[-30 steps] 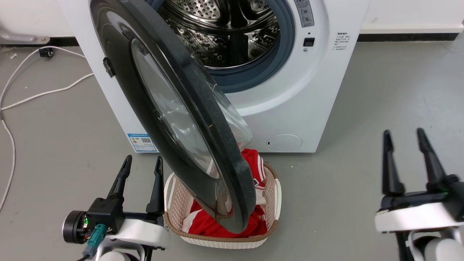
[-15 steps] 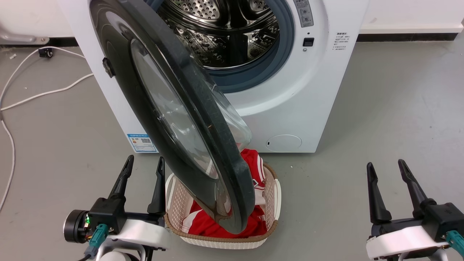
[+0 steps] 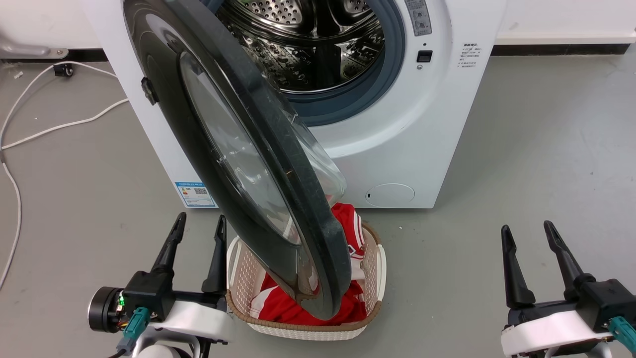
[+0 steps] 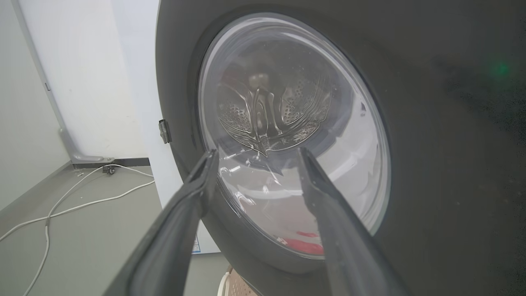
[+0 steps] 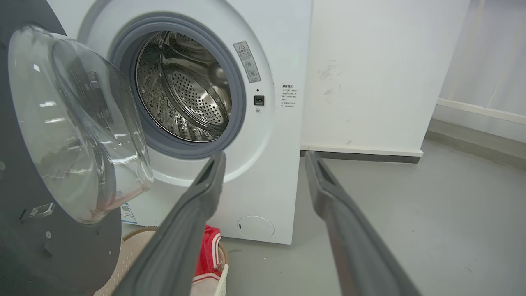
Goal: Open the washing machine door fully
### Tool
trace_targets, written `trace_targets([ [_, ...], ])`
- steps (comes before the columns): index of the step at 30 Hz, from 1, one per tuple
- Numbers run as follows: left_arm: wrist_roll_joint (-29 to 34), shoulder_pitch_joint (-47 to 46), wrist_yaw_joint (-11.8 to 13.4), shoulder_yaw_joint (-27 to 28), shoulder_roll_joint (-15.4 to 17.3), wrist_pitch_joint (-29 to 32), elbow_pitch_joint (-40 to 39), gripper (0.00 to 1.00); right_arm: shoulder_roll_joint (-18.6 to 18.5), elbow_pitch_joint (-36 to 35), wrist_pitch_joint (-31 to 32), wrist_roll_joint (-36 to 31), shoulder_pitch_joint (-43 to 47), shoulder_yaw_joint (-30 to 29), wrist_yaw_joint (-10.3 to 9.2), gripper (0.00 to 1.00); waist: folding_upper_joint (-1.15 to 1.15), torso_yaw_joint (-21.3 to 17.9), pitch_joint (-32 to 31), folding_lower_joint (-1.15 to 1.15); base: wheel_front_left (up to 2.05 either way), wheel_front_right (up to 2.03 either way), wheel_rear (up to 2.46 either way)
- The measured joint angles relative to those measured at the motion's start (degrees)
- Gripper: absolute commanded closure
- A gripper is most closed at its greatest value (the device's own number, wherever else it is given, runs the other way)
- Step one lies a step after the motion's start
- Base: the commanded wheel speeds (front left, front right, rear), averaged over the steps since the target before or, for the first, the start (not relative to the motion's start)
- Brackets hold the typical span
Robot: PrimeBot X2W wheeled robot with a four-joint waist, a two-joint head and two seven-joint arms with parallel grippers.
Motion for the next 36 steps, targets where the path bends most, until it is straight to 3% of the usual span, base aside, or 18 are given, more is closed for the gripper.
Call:
trace_targets([
  [1,0.0,0.0,-0.1,-0.1,0.0,0.0,0.0,0.79,0.0,0.0,0.0,0.0,0.0,0.0,0.0,0.0,0.0,0.0,0.0,0.0,0.0,0.0,0.0],
  [2,0.0,0.0,-0.2,-0.1,0.0,0.0,0.0,1.0,0.0,0.0,0.0,0.0,0.0,0.1,0.0,0.0,0.0,0.0,0.1,0.0,0.0,0.0,0.0],
  [10,-0.3,0.0,-0.4,0.0,0.2,0.0,-0.2,1.0,0.0,0.4,0.0,0.3,-0.3,0.1,0.0,0.0,0.0,-0.2,0.3,0.0,0.0,0.0,0.0],
  [18,-0.6,-2.4,-0.3,0.5,0.3,0.0,-5.6,1.0,0.0,0.5,0.0,0.5,-0.4,-0.2,0.0,0.0,0.0,0.0,0.5,0.0,0.0,0.0,0.0],
  [31,0.8,-10.6,0.4,-0.3,1.2,0.9,-25.2,1.0,0.0,0.8,0.1,1.0,-0.5,-0.6,0.0,0.0,0.0,0.5,0.3,0.0,0.0,0.0,0.0],
  [36,1.3,-14.6,0.1,-3.5,1.2,2.2,-31.8,1.0,0.0,1.0,0.1,1.0,-0.5,-0.8,0.0,0.0,0.0,0.3,0.2,0.0,0.0,0.0,0.0],
])
